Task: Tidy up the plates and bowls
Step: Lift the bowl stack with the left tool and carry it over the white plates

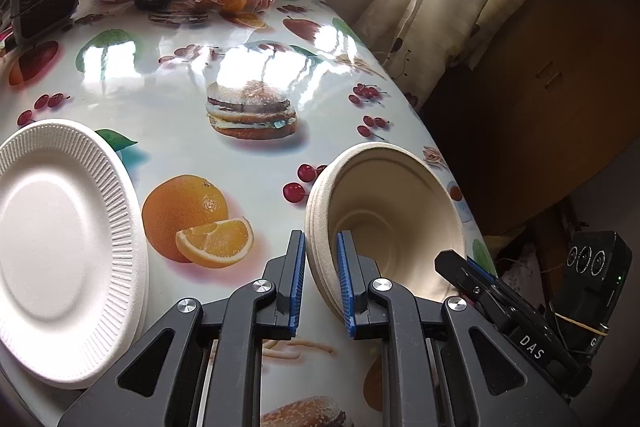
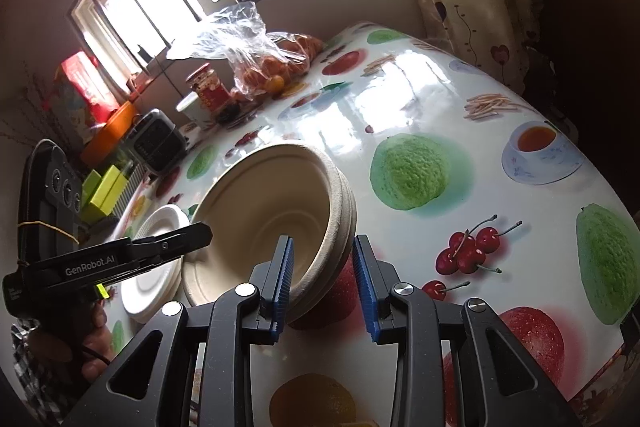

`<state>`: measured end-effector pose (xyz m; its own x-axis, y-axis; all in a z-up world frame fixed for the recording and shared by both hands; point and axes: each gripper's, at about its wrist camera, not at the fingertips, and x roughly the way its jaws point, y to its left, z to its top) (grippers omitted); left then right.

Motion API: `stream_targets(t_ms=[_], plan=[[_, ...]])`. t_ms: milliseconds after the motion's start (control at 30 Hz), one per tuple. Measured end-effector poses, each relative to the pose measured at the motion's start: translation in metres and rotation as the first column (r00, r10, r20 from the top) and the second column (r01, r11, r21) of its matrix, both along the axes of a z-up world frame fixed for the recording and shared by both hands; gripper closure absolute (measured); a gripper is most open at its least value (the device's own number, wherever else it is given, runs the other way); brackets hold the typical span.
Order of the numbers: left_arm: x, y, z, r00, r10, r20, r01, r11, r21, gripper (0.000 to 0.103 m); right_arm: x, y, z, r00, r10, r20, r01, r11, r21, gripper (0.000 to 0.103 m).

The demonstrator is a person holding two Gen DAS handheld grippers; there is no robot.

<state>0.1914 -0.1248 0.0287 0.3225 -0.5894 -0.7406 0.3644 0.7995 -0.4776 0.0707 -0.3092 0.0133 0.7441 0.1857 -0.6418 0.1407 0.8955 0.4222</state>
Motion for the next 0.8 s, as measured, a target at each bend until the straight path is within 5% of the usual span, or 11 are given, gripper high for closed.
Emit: stream_targets(t_ms=[800], plan=[[-0.006,0.072,0.021,0.985,0.163,0.058,-0.164,0.986,0.014,0.086,0.042,0.064,0.019,0.986,0.165,0.029,-0.165,0.986,-0.008,0.073]])
